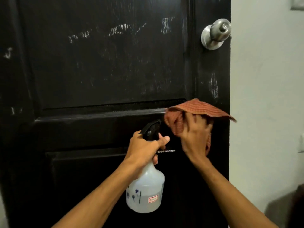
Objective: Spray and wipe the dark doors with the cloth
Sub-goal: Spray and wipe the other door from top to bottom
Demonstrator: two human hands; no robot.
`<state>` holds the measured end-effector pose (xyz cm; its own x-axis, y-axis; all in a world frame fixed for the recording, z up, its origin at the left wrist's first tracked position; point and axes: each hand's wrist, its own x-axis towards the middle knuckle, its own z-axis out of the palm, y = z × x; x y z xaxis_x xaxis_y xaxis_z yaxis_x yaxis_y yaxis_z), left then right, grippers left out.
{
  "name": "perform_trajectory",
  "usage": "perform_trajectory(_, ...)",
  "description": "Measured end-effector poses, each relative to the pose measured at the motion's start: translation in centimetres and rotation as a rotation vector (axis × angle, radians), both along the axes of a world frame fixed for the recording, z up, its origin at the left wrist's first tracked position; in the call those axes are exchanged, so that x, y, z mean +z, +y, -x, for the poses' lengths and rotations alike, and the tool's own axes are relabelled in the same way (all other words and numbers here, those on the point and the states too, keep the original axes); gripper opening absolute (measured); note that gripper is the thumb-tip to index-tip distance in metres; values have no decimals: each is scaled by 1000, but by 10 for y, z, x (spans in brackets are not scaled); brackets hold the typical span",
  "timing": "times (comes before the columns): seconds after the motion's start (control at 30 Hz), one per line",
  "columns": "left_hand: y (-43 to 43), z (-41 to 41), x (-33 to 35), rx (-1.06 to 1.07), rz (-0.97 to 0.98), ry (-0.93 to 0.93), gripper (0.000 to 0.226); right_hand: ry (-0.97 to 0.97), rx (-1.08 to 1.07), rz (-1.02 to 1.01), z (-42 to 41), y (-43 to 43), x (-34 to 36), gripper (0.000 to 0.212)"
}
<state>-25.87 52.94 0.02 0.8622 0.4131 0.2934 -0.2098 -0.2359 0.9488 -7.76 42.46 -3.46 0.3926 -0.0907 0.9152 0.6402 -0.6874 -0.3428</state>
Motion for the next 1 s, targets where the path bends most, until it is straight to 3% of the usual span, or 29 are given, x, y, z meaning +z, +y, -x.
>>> perform_trajectory(0.07,-7,-4,12,-24,-38,-8,25,156,-42,-267,-19,-24,5,40)
perform_trajectory(0.13,-10,-11,24,-18,-32,-32,24,186,-53,-284,-22,-19,16,37)
perform_trajectory(0.23,-16,-20,34,19,-3,-56,17,-14,48,76,2,7,18,30)
perform_trajectory(0.33,-23,-23,35,27,27,-31,17,-93,189,351,12,-9,13,45)
perform_trajectory(0.4,-24,-23,39,7,34,5,20,-4,191,162,-2,-35,22,42)
perform_trajectory(0.47,-20,-23,44,-2,23,14,24,122,64,-123,-17,-50,39,46)
perform_trajectory(0.5,-18,-23,46,-2,18,8,25,149,-5,-171,-22,-50,52,48)
perform_trajectory(0.67,-22,-29,59,-27,-11,-7,26,-106,20,172,-31,-56,124,41)
perform_trajectory(0.73,-20,-32,62,-23,-14,-18,25,-106,11,63,-37,-65,124,42)
perform_trajectory(0.83,-16,-29,63,-22,16,-14,28,84,-49,-263,-33,-59,105,44)
perform_trajectory(0.9,-5,-24,65,19,39,-28,30,31,-28,-106,-18,-30,98,43)
perform_trajectory(1.0,14,-18,66,76,55,-44,25,-235,67,400,-2,4,79,49)
